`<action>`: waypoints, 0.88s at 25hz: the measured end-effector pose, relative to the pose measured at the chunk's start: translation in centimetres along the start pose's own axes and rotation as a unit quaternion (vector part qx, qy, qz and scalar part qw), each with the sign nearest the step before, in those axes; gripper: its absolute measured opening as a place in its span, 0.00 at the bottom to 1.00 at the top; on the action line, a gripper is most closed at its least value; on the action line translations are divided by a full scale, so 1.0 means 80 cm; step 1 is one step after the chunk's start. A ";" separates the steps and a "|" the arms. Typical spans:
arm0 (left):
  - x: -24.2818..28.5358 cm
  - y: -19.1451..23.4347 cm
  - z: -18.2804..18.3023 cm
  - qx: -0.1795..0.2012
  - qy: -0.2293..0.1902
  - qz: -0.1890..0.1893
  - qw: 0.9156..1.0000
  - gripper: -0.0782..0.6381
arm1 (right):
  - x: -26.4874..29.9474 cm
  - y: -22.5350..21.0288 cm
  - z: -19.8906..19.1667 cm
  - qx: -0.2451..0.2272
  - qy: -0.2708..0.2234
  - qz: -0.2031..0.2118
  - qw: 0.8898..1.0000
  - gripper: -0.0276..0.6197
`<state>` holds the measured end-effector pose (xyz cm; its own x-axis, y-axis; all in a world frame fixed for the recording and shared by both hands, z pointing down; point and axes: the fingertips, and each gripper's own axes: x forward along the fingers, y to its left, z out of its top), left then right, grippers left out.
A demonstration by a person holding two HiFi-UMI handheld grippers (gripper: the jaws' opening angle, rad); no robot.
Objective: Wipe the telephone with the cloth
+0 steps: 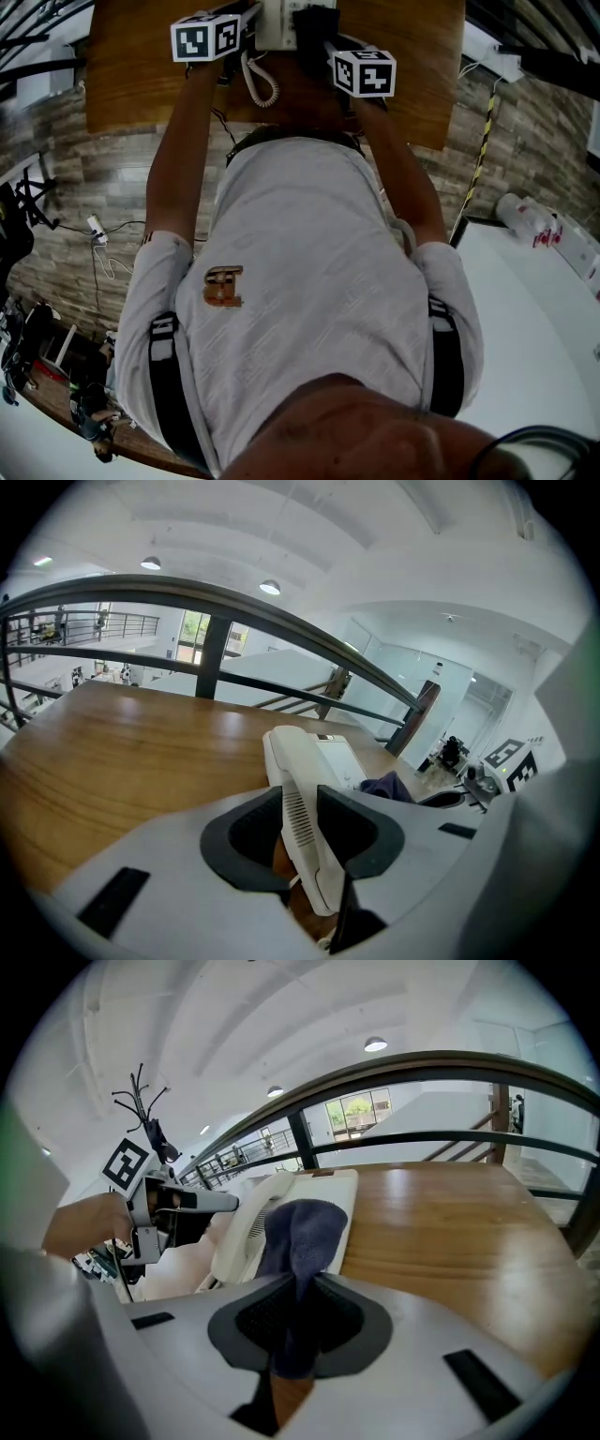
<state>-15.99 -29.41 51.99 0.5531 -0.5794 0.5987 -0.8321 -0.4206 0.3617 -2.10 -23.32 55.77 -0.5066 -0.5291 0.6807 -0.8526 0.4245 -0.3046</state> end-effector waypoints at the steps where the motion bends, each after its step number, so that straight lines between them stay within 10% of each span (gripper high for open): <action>1: 0.000 0.000 0.000 0.000 0.000 0.001 1.000 0.27 | -0.005 -0.007 -0.001 0.001 0.000 -0.006 1.000 0.14; 22: -0.040 -0.048 0.052 0.038 -0.065 -0.014 0.997 0.23 | -0.100 0.004 0.105 -0.026 -0.137 0.019 0.990 0.14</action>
<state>-14.36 -28.83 45.69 0.5817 -0.6492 0.4900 -0.8128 -0.4869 0.3197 0.61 -25.12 44.60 -0.5598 -0.6881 0.4617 -0.8283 0.4812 -0.2870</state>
